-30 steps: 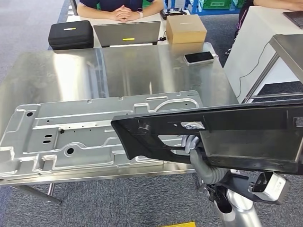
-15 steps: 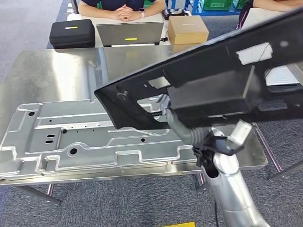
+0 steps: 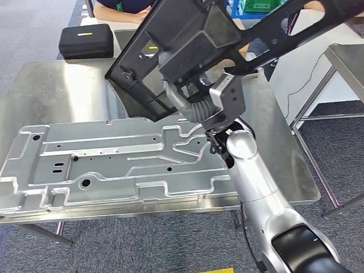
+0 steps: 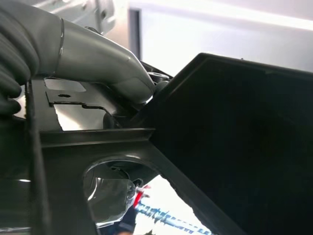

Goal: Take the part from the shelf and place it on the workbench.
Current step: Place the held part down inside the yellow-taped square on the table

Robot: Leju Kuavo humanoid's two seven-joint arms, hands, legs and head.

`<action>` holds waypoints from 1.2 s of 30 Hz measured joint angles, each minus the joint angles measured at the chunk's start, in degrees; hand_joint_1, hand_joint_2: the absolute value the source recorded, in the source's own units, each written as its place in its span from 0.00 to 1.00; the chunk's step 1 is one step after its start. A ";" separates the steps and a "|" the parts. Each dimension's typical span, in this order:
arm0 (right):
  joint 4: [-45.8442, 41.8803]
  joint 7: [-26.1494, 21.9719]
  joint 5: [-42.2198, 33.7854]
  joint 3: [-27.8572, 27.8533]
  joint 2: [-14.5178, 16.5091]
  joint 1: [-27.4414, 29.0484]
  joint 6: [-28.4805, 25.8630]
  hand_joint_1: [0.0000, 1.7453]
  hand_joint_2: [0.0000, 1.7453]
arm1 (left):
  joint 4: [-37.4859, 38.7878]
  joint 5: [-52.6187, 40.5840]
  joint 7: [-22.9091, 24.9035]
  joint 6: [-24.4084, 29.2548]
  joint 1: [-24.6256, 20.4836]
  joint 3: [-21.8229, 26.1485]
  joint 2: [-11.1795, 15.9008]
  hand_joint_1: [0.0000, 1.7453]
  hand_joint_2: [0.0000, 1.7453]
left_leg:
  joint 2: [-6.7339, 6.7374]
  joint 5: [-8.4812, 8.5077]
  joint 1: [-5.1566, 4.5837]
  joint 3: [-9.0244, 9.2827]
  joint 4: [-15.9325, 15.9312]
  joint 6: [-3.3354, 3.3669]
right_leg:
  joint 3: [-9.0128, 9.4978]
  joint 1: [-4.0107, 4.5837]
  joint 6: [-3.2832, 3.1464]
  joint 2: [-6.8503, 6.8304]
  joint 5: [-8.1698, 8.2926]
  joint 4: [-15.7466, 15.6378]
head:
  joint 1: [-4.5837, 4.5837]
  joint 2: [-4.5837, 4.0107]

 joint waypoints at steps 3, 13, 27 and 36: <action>2.32 0.56 7.98 0.82 0.36 -1.12 -4.44 1.00 1.00 | 0.01 -0.19 0.14 0.10 -0.18 -0.17 -0.21 0.00 1.00 | 0.00 0.00 0.00 0.00 -0.01 0.00 | -0.01 -0.01 0.01 0.01 -0.01 0.00 | 0.00 0.00; 5.34 7.06 44.78 2.74 0.23 -1.65 -14.61 1.00 1.00 | 0.02 -0.49 0.09 0.35 -0.44 -0.25 -0.91 0.00 1.00 | 0.00 0.00 0.00 0.00 0.00 0.00 | -0.02 -0.01 0.02 0.01 -0.01 0.00 | 0.00 -0.01; 4.46 13.19 74.06 -0.37 -0.40 0.61 -17.18 1.00 1.00 | 0.02 -0.89 -0.72 0.41 -0.36 -0.28 -1.44 0.00 1.00 | 0.00 0.00 0.00 0.00 0.00 0.00 | -0.04 -0.01 0.02 0.01 -0.01 0.00 | 0.00 0.01; 5.51 17.25 87.62 3.05 -0.03 0.11 -11.80 1.00 1.00 | 0.02 -0.12 -1.39 0.15 -0.31 -0.27 -1.56 0.00 1.00 | 0.00 0.00 0.00 -0.01 -0.01 0.00 | -0.01 0.00 0.02 0.01 -0.01 0.00 | 0.00 0.00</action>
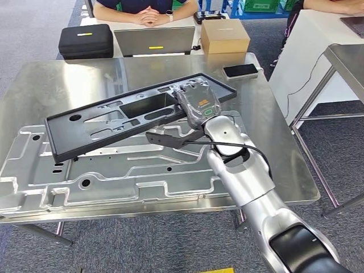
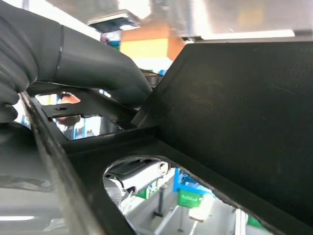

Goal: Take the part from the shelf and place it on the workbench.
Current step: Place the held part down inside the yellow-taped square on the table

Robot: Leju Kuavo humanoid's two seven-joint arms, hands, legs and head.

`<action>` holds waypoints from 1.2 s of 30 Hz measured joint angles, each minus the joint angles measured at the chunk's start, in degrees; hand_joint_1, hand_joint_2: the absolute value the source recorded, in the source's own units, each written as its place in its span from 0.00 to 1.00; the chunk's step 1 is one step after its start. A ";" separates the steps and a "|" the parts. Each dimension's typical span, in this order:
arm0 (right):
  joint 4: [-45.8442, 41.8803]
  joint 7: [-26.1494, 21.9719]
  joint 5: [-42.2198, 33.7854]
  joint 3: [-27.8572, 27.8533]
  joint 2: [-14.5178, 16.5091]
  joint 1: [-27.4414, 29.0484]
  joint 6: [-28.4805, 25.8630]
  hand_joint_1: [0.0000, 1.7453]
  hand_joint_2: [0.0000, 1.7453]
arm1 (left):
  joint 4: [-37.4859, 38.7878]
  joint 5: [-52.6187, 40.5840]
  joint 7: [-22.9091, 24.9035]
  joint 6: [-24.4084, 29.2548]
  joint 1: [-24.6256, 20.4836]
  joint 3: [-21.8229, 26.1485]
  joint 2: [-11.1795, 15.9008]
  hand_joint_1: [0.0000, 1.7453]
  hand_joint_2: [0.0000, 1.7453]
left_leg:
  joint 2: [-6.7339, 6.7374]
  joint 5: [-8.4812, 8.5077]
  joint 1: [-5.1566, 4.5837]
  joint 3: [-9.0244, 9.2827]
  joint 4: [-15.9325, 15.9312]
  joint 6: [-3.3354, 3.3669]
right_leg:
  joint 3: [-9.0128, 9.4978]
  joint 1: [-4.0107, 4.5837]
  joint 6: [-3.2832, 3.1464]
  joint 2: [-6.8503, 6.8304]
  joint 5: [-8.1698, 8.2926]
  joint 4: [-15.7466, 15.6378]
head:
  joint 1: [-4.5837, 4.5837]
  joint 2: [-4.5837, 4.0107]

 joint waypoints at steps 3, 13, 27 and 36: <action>2.74 1.63 1.34 2.12 0.92 -1.53 2.67 1.00 1.00 | 0.00 0.02 -0.25 -0.08 -0.05 0.00 0.00 0.00 1.00 | 0.00 0.00 0.01 0.00 0.00 0.00 | 0.00 0.00 0.00 0.00 0.00 0.00 | 0.00 0.01; 14.27 5.58 1.58 5.55 4.50 -7.43 8.36 1.00 1.00 | 0.00 -0.53 -0.43 -0.19 -0.33 -0.02 0.00 0.00 1.00 | 0.00 0.00 0.00 0.00 0.00 0.00 | 0.00 -0.01 0.00 -0.01 0.00 0.00 | 0.00 -0.01; 31.32 6.23 -0.32 5.70 7.14 -12.56 11.29 0.25 0.25 | 0.00 -1.86 -3.70 -0.50 -1.23 -1.67 0.01 0.00 1.00 | 0.00 0.00 0.00 0.00 0.00 0.00 | 0.00 -0.01 0.00 0.00 0.00 0.00 | 0.00 -0.01; 34.35 4.35 -2.52 5.73 8.31 -13.33 11.89 0.00 0.00 | 0.00 -1.20 -3.53 1.25 -1.66 -1.70 0.00 0.00 0.50 | 0.00 0.00 0.02 0.01 0.00 0.00 | -0.01 0.00 0.00 0.00 0.00 0.00 | 0.00 0.00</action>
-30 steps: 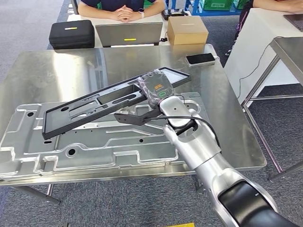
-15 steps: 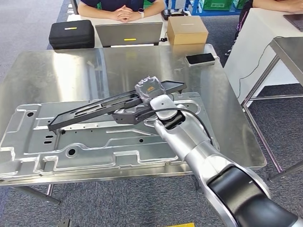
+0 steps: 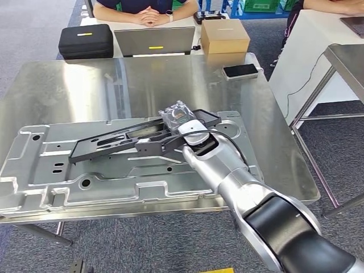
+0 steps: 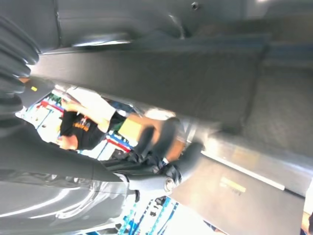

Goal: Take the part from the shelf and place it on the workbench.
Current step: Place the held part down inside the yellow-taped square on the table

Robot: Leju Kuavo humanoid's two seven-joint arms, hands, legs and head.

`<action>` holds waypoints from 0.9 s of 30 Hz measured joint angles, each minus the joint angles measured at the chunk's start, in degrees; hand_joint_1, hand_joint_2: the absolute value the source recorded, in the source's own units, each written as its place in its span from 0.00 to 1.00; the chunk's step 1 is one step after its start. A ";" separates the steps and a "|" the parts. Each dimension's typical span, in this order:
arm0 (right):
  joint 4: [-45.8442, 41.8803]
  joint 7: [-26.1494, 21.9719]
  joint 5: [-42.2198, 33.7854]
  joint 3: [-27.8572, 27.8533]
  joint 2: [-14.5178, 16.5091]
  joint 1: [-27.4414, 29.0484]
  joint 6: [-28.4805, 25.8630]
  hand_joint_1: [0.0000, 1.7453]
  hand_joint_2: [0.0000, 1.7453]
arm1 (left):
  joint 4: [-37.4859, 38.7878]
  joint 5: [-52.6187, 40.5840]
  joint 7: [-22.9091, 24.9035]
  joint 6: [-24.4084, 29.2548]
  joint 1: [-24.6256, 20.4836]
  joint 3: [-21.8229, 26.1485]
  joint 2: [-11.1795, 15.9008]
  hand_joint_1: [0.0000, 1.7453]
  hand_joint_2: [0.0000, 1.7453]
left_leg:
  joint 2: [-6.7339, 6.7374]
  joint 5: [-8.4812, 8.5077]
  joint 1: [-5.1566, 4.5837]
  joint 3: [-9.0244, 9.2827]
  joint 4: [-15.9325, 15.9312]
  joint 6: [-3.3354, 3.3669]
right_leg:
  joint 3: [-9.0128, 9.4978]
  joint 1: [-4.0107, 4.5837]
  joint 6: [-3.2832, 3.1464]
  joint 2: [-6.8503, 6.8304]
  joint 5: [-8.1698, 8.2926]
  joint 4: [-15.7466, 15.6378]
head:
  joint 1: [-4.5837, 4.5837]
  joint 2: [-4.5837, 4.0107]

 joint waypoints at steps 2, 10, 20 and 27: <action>0.10 -1.11 -0.88 -0.01 0.07 -0.08 -0.09 0.00 0.00 | 0.00 -0.13 -0.12 -0.07 0.00 -0.06 0.00 0.00 0.00 | 0.00 0.00 0.00 0.00 0.00 0.00 | 0.01 0.00 0.00 0.00 0.00 0.00 | 0.00 -0.01; 0.11 -8.79 -7.83 0.00 0.13 -1.50 1.54 0.00 0.00 | 0.00 0.00 -0.19 -0.04 0.23 -0.55 0.03 0.00 0.00 | 0.00 0.00 -0.01 0.00 0.00 0.00 | 0.00 -0.01 0.00 0.00 0.00 0.00 | 0.00 0.00; 0.46 -20.95 -33.35 1.60 -2.90 -7.03 12.57 0.00 0.00 | 0.00 1.29 -0.75 -1.03 1.06 -0.52 0.60 0.00 0.00 | 0.00 0.00 -0.01 0.00 0.01 0.00 | 0.01 -0.01 0.00 -0.01 0.01 0.00 | 0.00 -0.01; -6.57 -26.72 -57.58 0.41 -2.40 -1.12 1.55 0.00 0.00 | 0.00 3.09 -2.24 -3.68 1.86 0.25 1.78 0.00 0.00 | -0.02 -0.01 0.05 0.05 0.00 0.00 | 0.02 0.01 -0.01 -0.05 -0.02 0.00 | 0.00 -0.01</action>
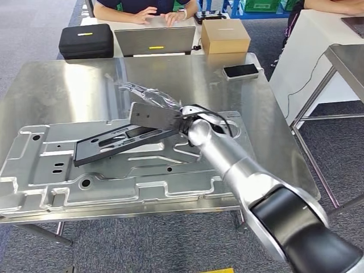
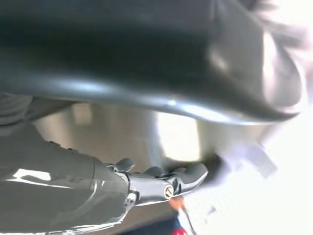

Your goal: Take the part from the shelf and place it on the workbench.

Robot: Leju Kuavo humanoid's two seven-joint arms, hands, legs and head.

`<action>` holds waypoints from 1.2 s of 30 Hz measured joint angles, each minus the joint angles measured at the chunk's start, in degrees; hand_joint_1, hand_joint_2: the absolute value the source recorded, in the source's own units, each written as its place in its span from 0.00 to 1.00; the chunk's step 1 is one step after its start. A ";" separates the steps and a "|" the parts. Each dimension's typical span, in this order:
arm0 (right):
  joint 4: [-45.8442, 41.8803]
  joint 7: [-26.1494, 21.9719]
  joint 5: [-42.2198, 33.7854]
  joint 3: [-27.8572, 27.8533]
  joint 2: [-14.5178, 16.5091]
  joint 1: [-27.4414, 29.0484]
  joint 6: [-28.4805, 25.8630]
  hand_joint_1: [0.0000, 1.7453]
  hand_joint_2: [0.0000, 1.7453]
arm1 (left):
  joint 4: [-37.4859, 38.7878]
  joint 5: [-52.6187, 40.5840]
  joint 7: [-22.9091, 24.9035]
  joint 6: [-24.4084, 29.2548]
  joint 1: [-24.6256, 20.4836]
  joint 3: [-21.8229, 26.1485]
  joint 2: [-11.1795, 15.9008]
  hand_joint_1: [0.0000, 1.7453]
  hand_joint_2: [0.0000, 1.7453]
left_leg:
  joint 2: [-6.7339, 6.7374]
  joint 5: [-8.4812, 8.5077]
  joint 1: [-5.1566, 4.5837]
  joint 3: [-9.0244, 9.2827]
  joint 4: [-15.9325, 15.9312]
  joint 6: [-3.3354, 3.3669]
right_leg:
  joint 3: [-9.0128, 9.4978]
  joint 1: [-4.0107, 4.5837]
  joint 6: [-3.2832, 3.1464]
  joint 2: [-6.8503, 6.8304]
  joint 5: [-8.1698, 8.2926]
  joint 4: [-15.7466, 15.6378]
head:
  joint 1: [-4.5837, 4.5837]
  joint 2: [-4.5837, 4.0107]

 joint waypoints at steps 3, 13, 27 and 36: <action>-10.06 -3.02 -9.62 -2.93 -0.01 8.76 -4.07 0.00 0.00 | 0.00 -0.42 -0.14 -0.27 0.23 0.00 0.08 0.00 0.00 | -0.01 -0.01 0.00 -0.01 -0.01 -0.01 | -0.01 0.00 -0.03 -0.03 -0.03 0.00 | 0.00 0.01; -40.53 -6.79 -23.84 -14.12 -0.83 26.58 -1.30 0.00 0.00 | 0.00 -1.03 -0.68 -0.31 0.39 -0.02 0.40 0.00 0.00 | 0.00 -0.03 -0.04 0.02 -0.01 -0.03 | 0.00 -0.02 -0.01 -0.01 -0.05 -0.02 | 0.00 0.01; -63.36 -9.53 -33.90 -24.56 -3.31 35.39 7.05 0.00 0.00 | 0.00 -0.61 -1.04 1.03 0.23 -0.09 -0.10 0.00 0.00 | 0.01 -0.04 -0.07 0.04 -0.01 -0.03 | 0.02 -0.01 -0.01 0.02 -0.05 -0.03 | 0.00 -0.01; -72.66 -10.12 -35.19 -24.47 -3.32 36.87 9.21 0.00 0.00 | 0.00 0.34 -1.89 0.69 1.14 0.29 -0.02 0.00 0.00 | -0.01 -0.32 -0.42 0.04 0.24 0.60 | 0.16 -0.39 0.43 -0.02 0.05 -0.48 | -0.01 0.01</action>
